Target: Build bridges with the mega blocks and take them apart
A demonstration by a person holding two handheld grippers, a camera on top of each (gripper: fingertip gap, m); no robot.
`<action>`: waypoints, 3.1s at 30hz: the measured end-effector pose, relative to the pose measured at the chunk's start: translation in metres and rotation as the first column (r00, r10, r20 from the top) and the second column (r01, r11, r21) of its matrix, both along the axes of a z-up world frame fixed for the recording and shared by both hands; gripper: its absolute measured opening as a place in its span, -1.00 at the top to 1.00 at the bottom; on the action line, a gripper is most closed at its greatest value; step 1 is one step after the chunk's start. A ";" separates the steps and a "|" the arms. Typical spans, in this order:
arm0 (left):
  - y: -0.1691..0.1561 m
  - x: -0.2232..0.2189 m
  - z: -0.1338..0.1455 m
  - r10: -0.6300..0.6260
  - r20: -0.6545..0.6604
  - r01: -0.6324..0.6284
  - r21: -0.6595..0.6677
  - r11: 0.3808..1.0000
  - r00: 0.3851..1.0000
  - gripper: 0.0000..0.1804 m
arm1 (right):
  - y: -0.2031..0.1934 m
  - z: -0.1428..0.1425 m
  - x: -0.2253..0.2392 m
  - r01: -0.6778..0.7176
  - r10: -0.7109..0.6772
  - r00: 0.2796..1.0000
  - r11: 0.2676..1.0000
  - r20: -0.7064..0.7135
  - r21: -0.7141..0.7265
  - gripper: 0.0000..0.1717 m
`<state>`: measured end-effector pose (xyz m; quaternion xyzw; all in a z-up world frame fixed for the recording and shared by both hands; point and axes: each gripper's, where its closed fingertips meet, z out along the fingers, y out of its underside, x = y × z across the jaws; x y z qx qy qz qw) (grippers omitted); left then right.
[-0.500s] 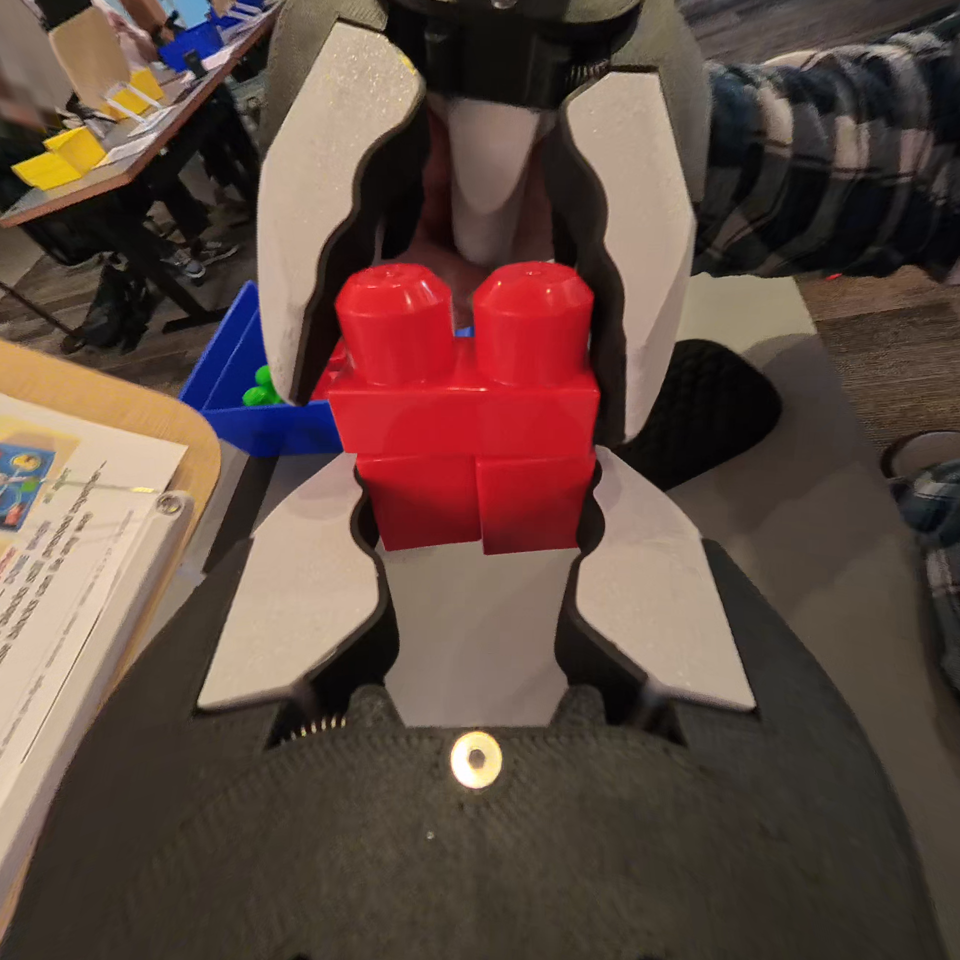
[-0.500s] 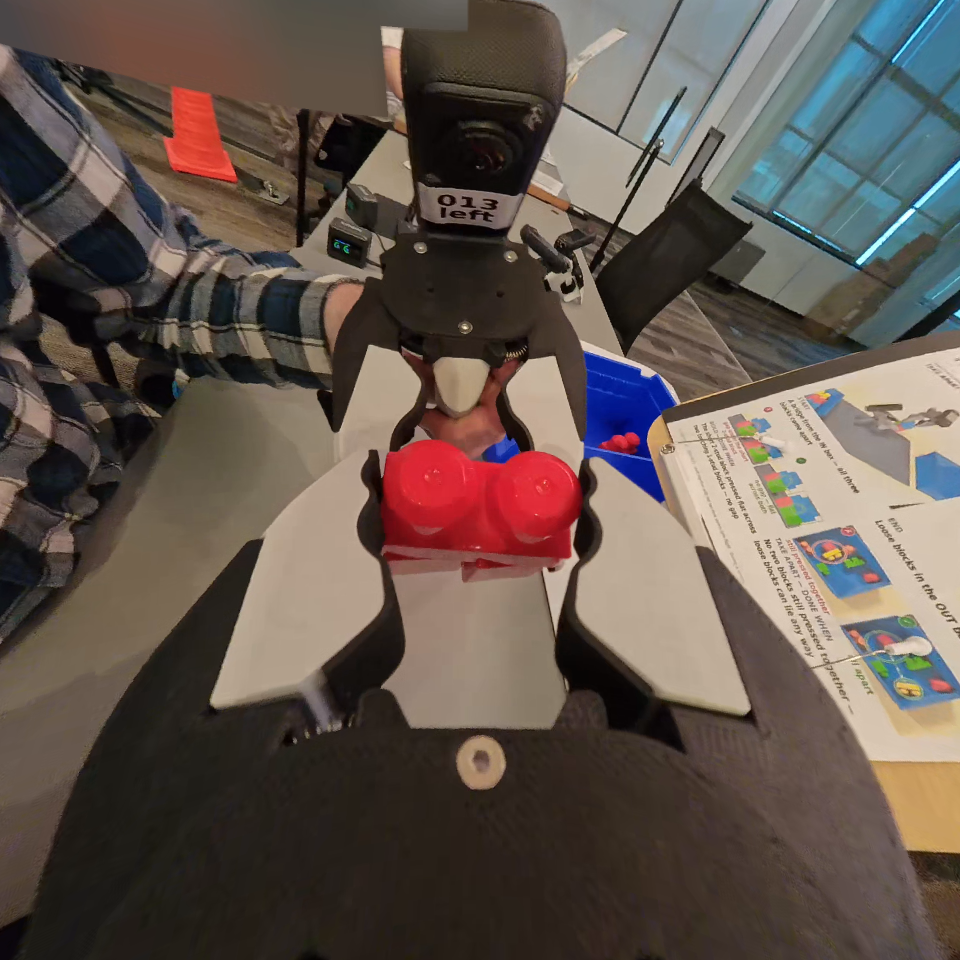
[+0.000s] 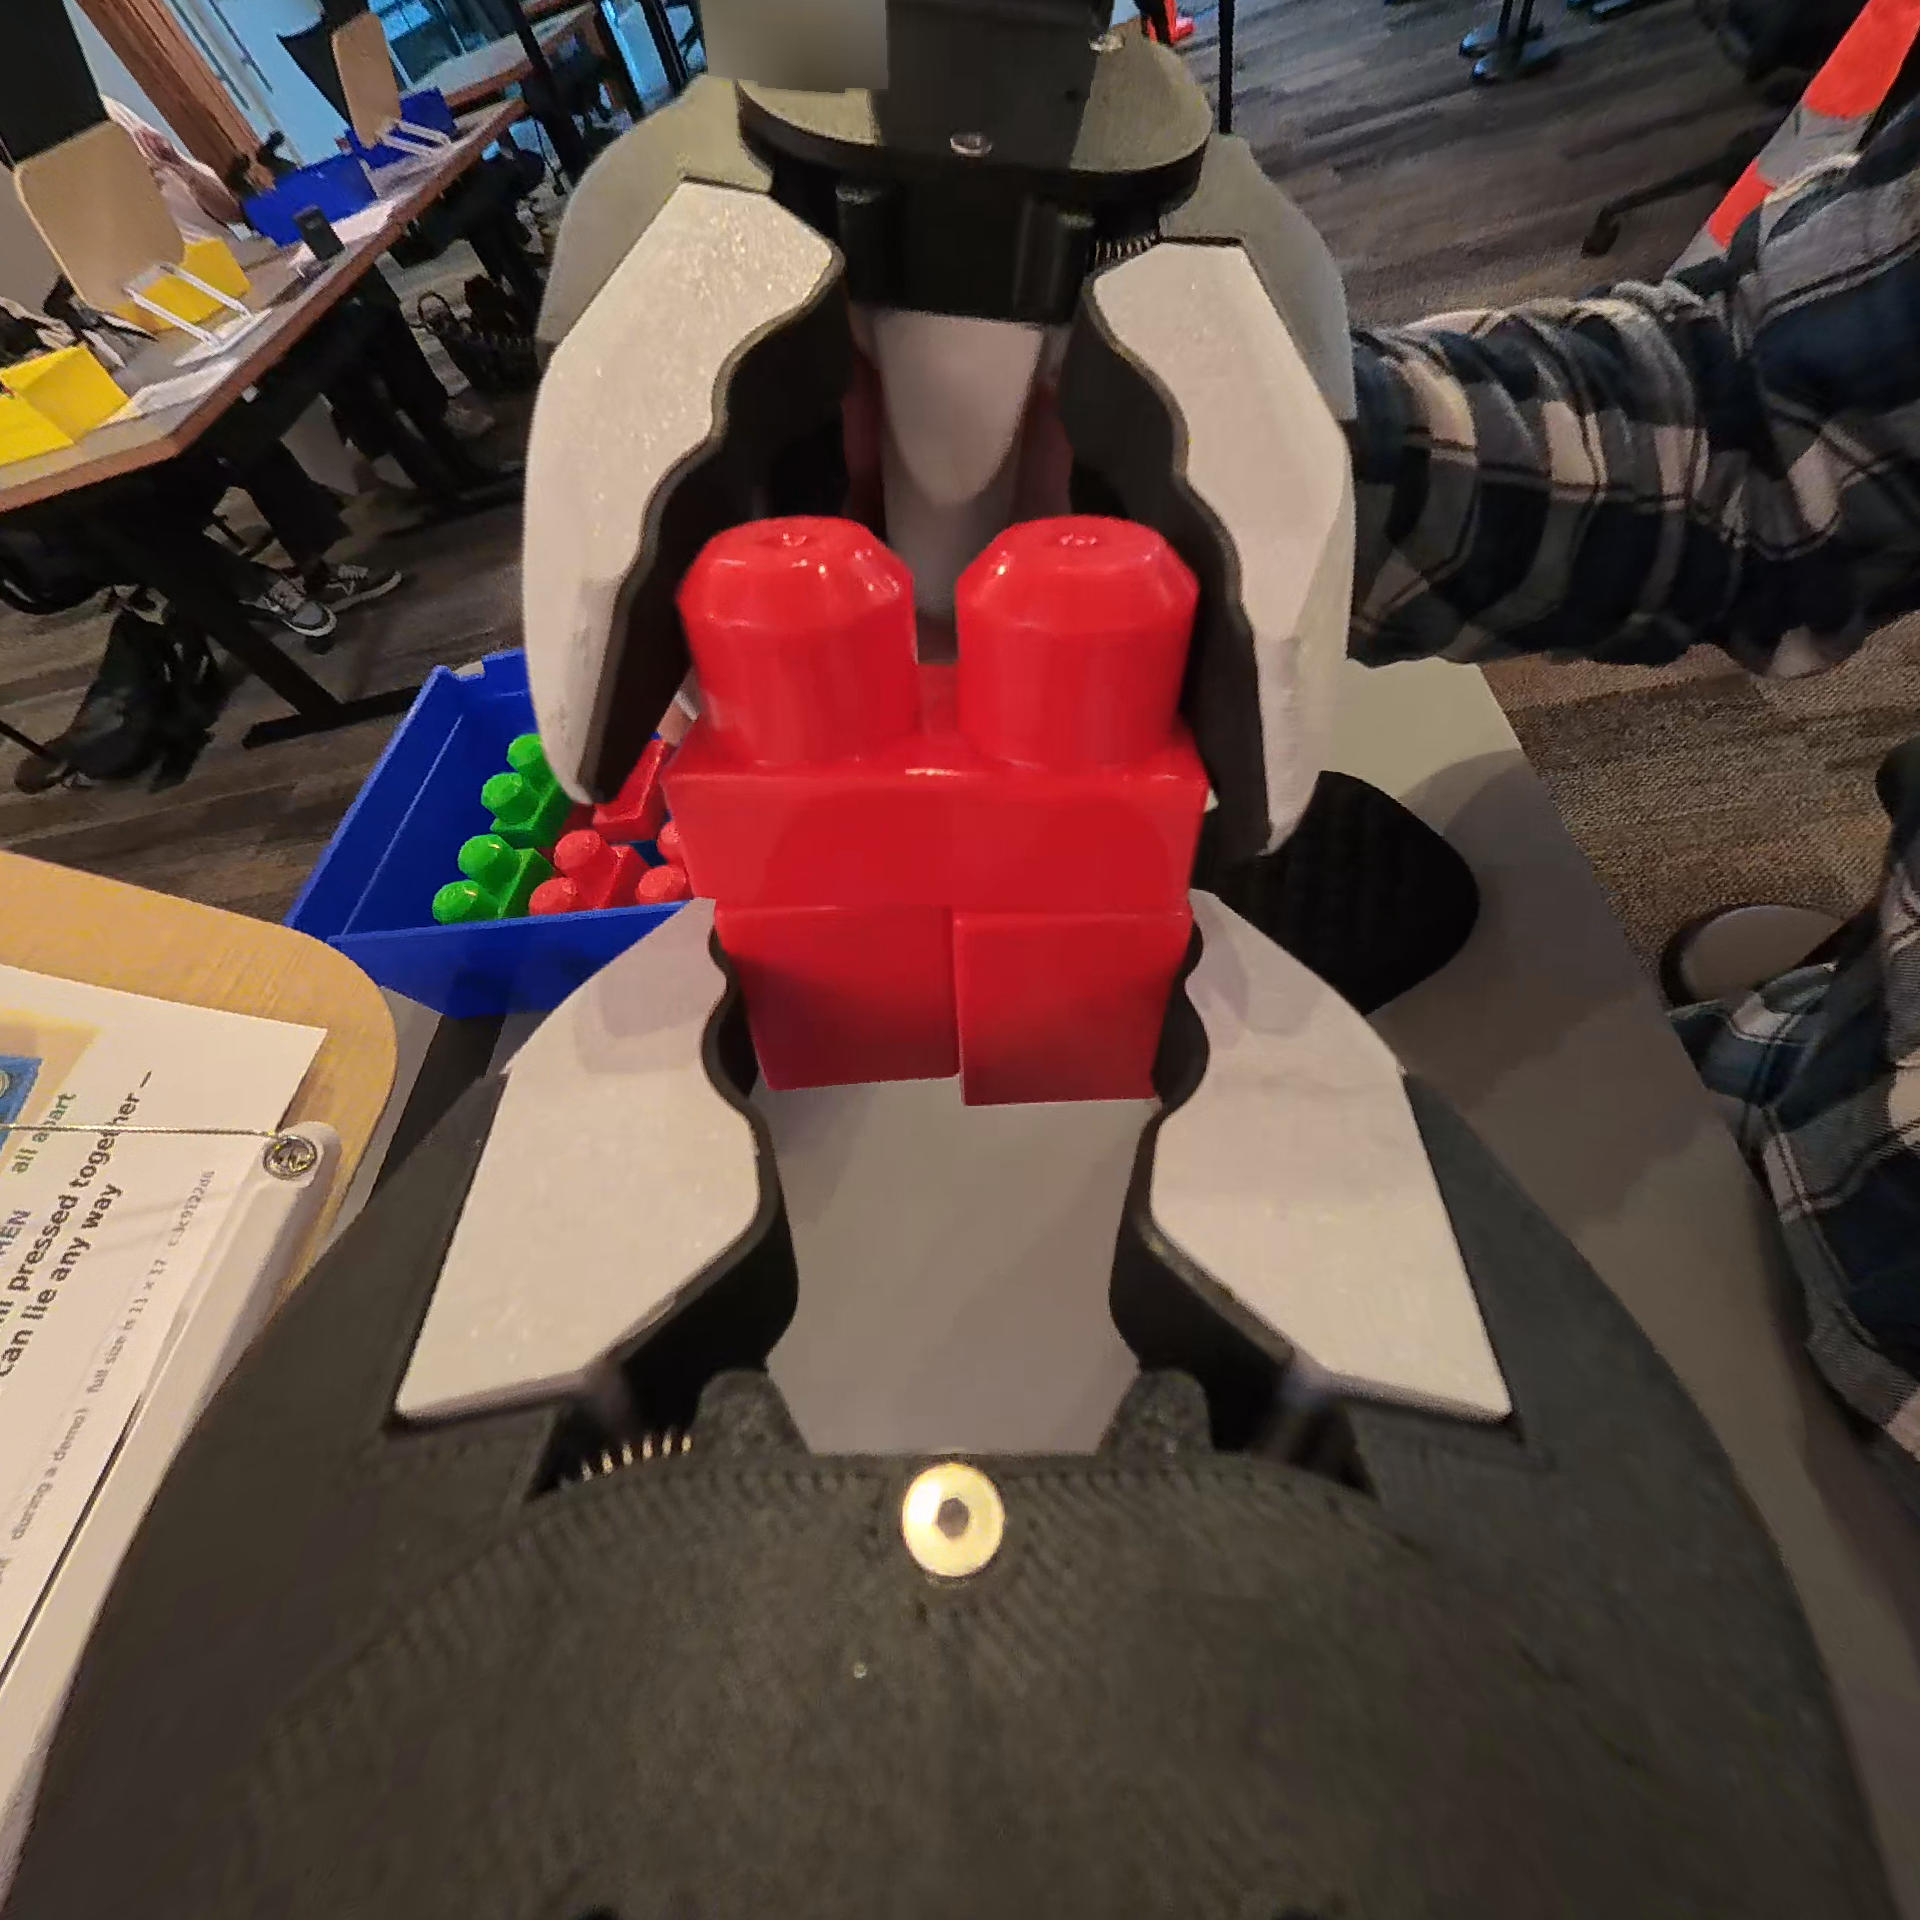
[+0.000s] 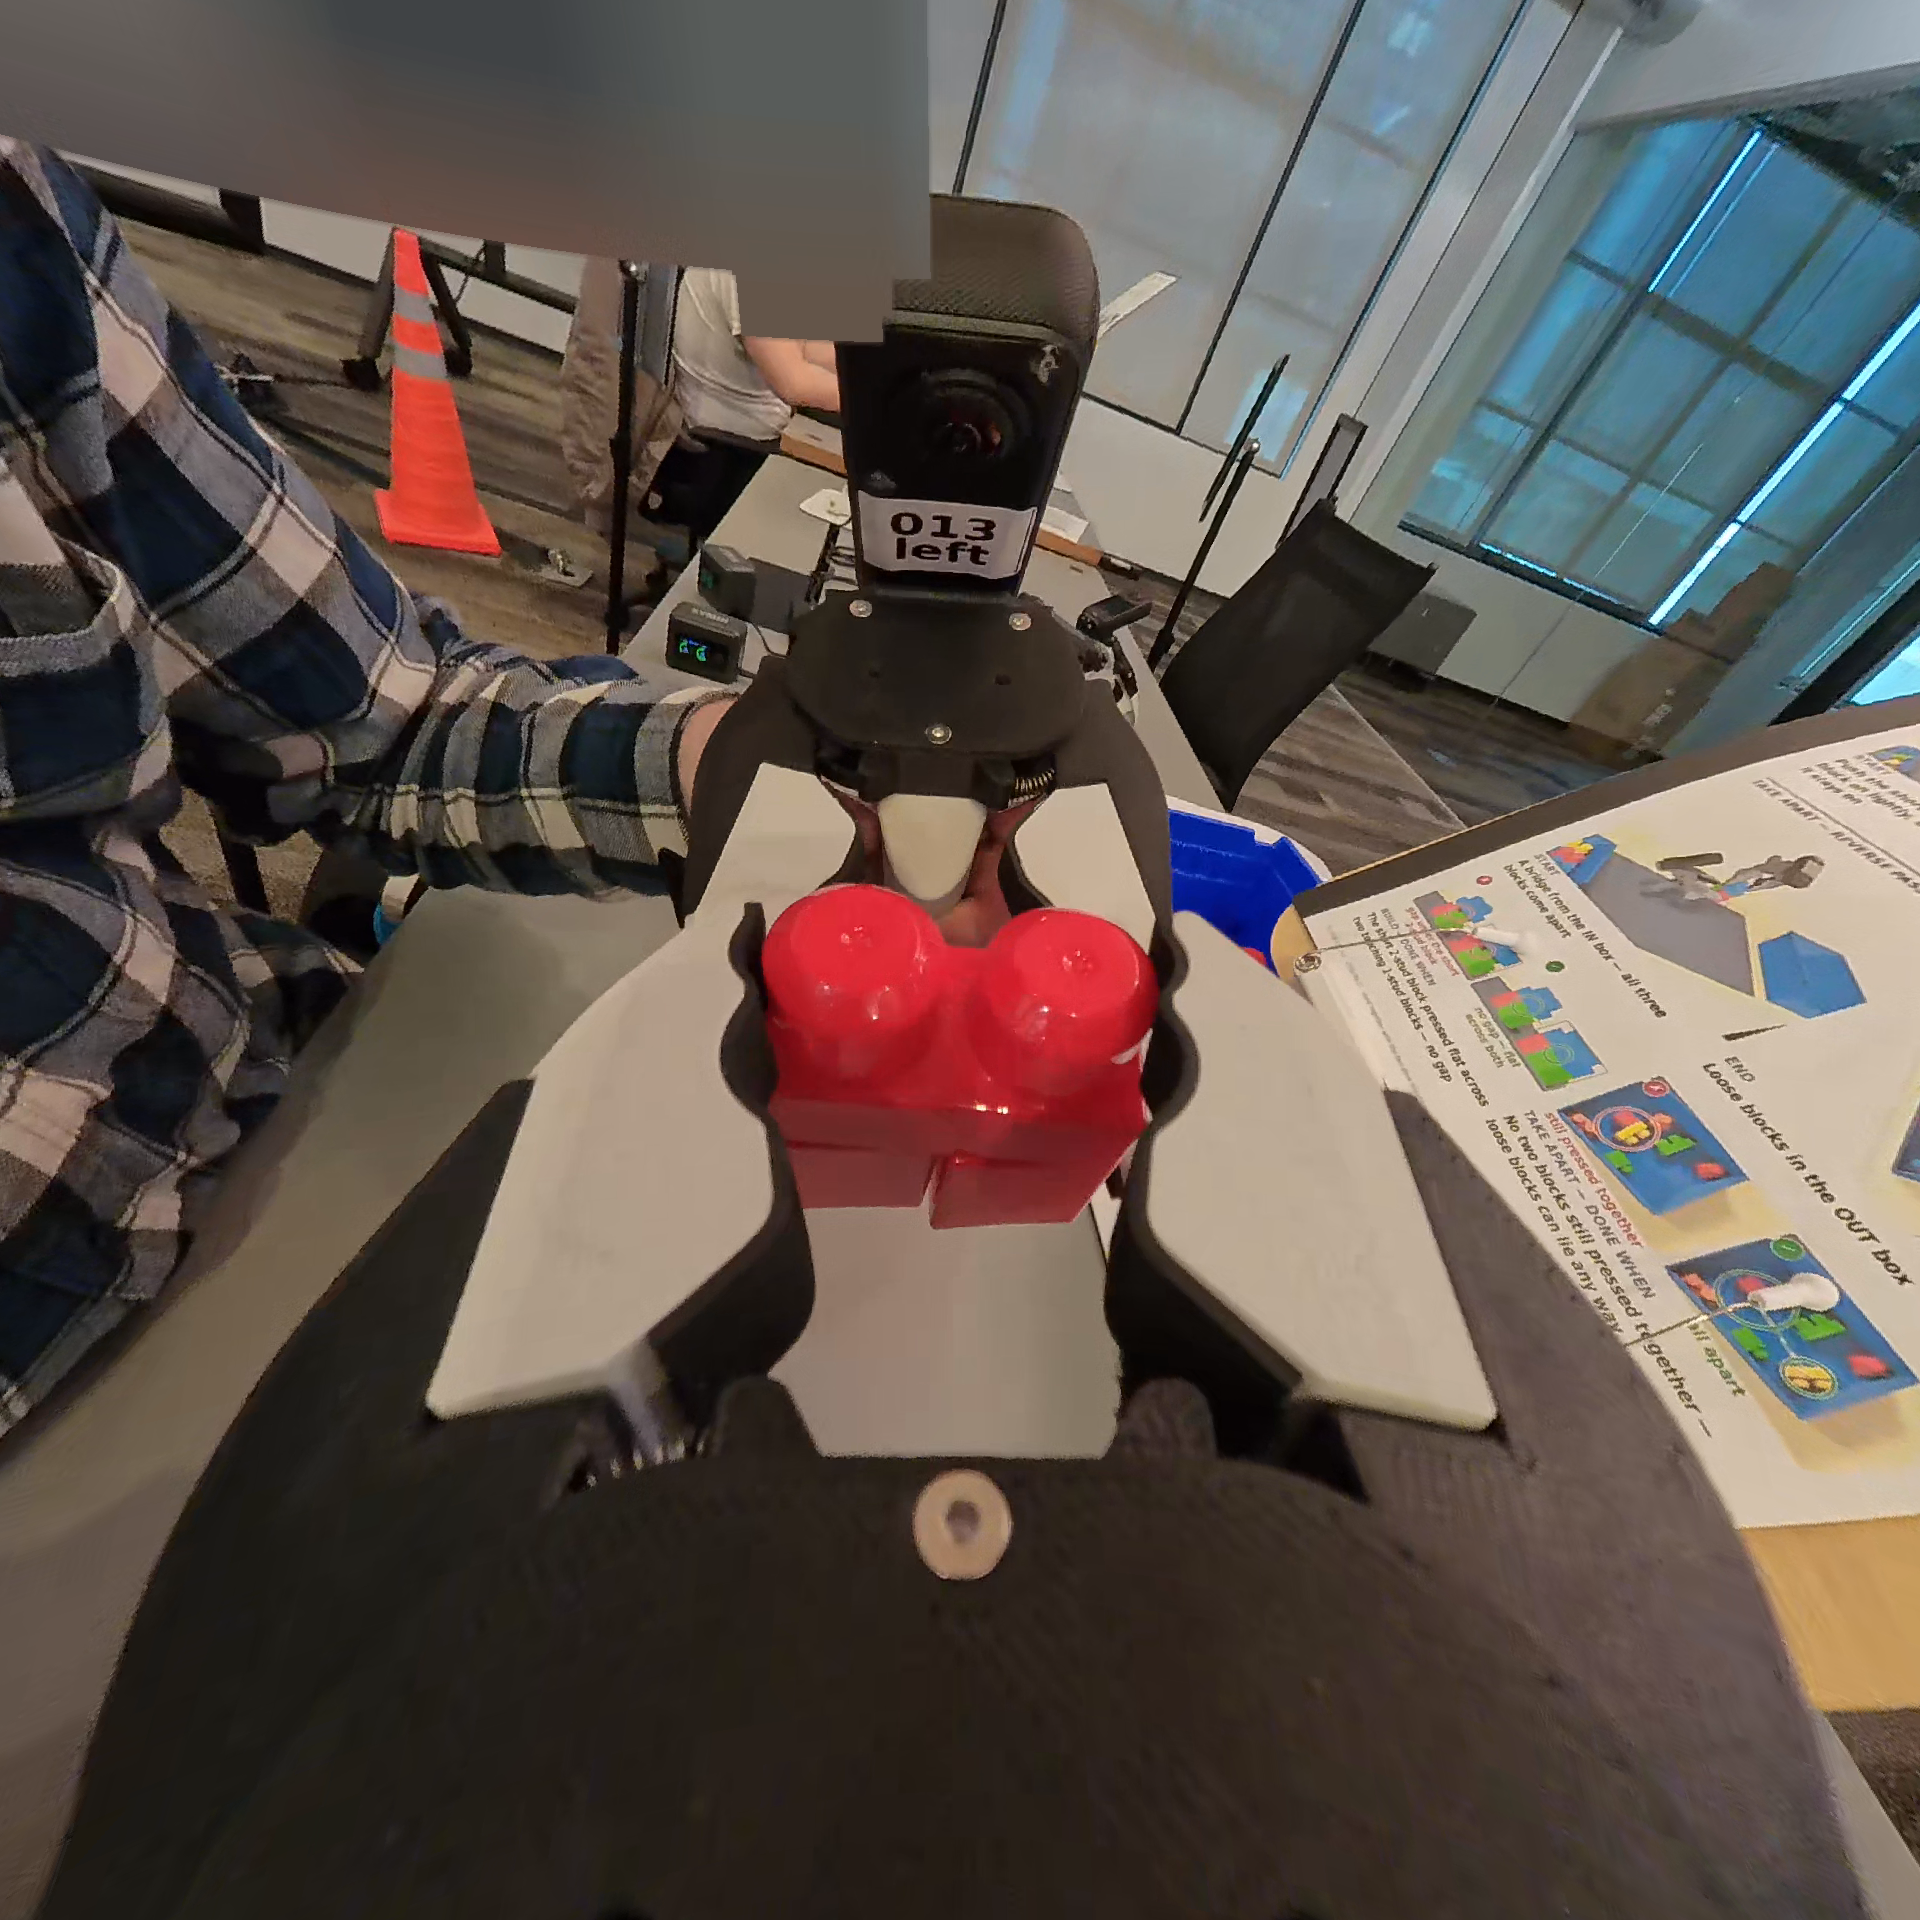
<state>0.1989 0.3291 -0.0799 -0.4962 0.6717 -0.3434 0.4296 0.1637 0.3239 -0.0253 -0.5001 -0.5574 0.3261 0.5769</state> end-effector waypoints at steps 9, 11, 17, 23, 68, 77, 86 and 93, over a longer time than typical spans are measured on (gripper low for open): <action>0.007 -0.001 0.008 0.006 0.087 -0.001 -0.055 0.998 0.996 0.17 | 0.009 0.007 0.003 0.010 -0.012 0.996 1.000 -0.084 -0.027 0.18; 0.009 -0.002 0.011 0.007 0.122 0.003 -0.081 0.997 0.992 0.14 | 0.012 0.013 0.007 0.005 -0.010 0.990 0.999 -0.139 -0.036 0.18; 0.015 -0.019 0.036 -0.006 0.339 0.151 -0.404 0.902 0.941 0.13 | 0.013 0.038 0.026 -0.052 0.044 0.953 0.999 -0.298 -0.017 0.18; 0.009 -0.025 0.048 -0.013 0.662 0.591 -0.661 0.462 0.749 0.32 | -0.005 0.051 0.027 -0.184 0.195 0.918 0.981 -0.346 0.065 0.18; -0.033 -0.023 0.052 0.054 0.847 0.810 -0.523 0.266 0.529 0.36 | -0.045 0.040 0.017 -0.420 0.433 0.869 0.902 -0.239 0.102 0.18; -0.047 -0.014 0.055 0.049 0.861 0.835 -0.503 0.224 0.506 0.57 | -0.049 0.021 0.005 -0.416 0.434 0.882 0.901 -0.186 0.126 0.18; -0.041 -0.017 0.051 0.069 0.837 0.789 -0.536 0.300 0.543 0.58 | -0.050 0.021 0.011 -0.336 0.353 0.930 0.930 -0.107 0.147 0.15; -0.041 -0.013 0.039 0.041 0.751 0.684 -0.621 0.383 0.659 0.58 | -0.046 0.000 0.016 -0.260 0.232 0.957 0.952 0.175 0.160 0.28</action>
